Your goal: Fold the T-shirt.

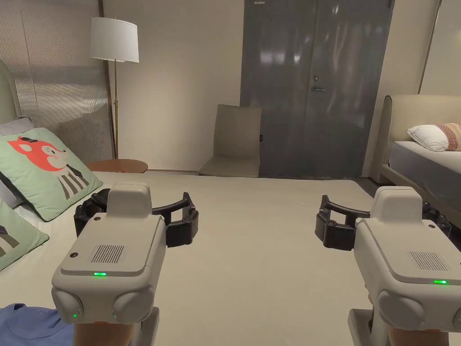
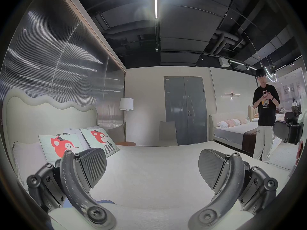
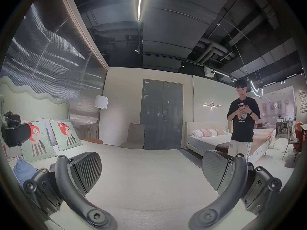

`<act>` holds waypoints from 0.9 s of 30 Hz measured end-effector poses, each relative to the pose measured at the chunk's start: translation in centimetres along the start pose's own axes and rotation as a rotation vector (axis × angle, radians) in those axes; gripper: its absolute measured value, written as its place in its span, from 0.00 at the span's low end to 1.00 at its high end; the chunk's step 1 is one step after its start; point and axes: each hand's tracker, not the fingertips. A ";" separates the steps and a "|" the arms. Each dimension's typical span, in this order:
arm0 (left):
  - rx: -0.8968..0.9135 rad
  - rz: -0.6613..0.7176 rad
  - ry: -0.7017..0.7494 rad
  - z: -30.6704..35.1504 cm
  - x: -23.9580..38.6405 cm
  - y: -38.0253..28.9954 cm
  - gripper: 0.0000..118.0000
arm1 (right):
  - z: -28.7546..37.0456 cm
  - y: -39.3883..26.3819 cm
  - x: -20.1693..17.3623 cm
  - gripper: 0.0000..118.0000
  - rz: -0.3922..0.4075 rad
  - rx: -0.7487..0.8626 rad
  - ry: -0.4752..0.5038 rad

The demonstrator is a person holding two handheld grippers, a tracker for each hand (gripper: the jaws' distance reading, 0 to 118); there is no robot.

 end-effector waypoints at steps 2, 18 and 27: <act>0.002 -0.003 0.000 0.0 0.0 0.0 0.94 | 0.0 0.0 0.0 1.00 -0.001 0.002 -0.001; 0.005 -0.010 0.002 0.2 0.3 0.0 0.94 | 0.2 0.0 0.2 1.00 -0.007 0.005 0.008; 0.008 -0.014 0.007 0.2 0.2 0.0 0.94 | 0.2 0.2 0.2 1.00 -0.010 0.010 0.004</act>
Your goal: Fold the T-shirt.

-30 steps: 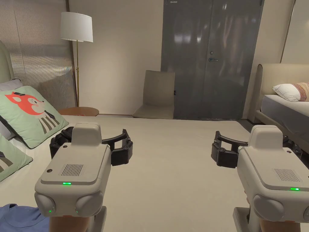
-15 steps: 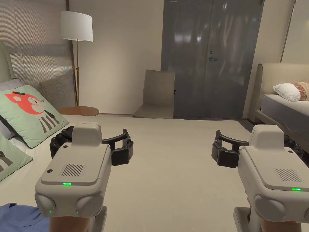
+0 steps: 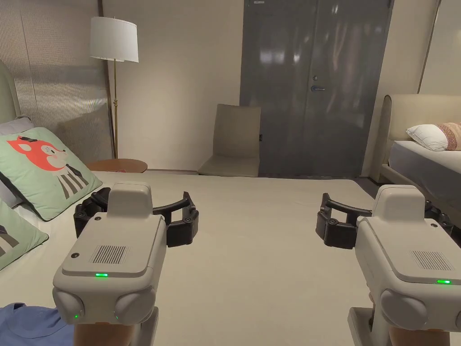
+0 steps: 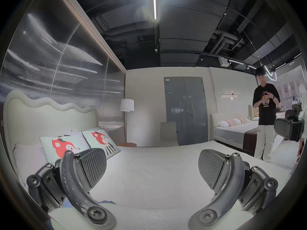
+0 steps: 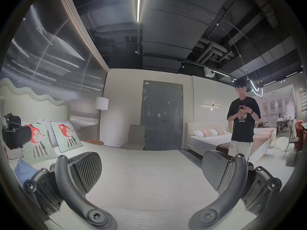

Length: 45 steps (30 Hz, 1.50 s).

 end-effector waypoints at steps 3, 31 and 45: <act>-0.002 -0.002 -0.001 0.0 0.0 0.0 0.94 | 0.0 0.0 0.0 1.00 0.002 0.001 -0.003; 0.028 -0.012 0.018 0.5 0.7 0.2 0.00 | 1.0 0.1 0.1 0.01 0.037 0.033 -0.096; 0.012 -0.004 0.123 2.4 -4.7 0.9 0.00 | -0.4 0.2 -4.6 0.00 -0.009 -0.001 0.077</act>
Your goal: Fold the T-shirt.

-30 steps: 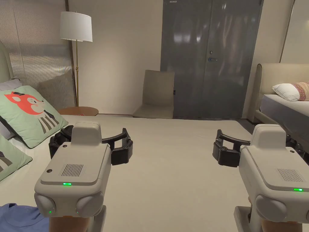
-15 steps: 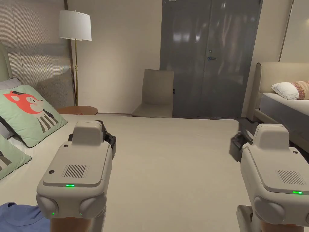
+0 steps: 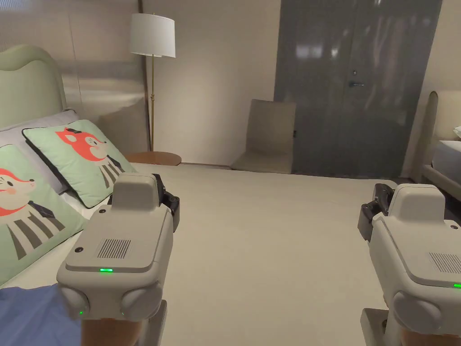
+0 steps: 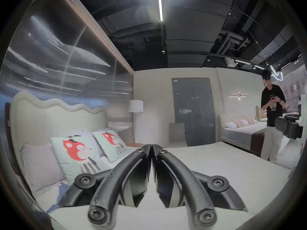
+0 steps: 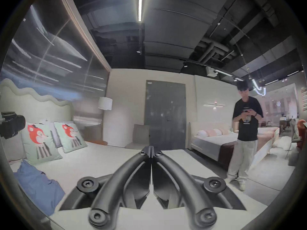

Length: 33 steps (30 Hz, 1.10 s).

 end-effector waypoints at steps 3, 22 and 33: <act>-0.008 -0.017 0.107 0.9 -4.1 0.2 0.00 | -0.8 -0.4 -4.4 0.00 -0.002 0.009 0.108; -0.354 -0.039 0.194 -1.0 -10.6 -8.6 0.00 | -5.6 -6.3 -14.1 0.00 -0.009 -0.134 0.296; -0.849 0.131 0.104 -6.3 -10.5 -20.0 0.54 | -9.6 -12.4 -15.3 0.00 0.041 -0.289 0.300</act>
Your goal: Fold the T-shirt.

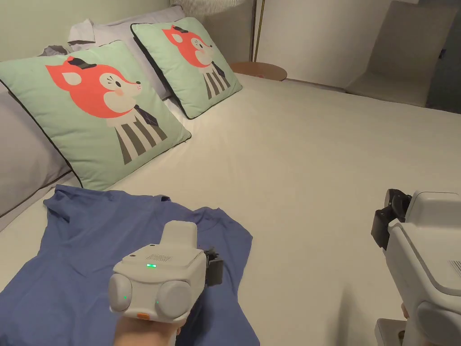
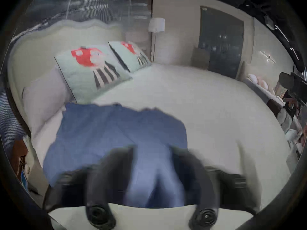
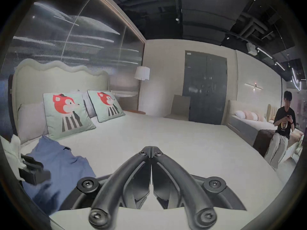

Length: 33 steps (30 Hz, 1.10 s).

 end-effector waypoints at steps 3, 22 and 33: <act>-0.043 -0.009 -0.013 -1.4 0.0 -1.2 0.90 | -0.7 -0.9 0.2 0.00 -0.002 -0.026 -0.003; -0.064 0.123 0.056 -2.3 -0.9 -2.4 0.02 | 0.4 -1.4 2.3 0.00 -0.015 -0.050 -0.030; 0.349 0.118 -0.164 9.1 2.9 5.6 0.02 | 6.1 1.8 7.6 0.00 -0.063 0.054 -0.133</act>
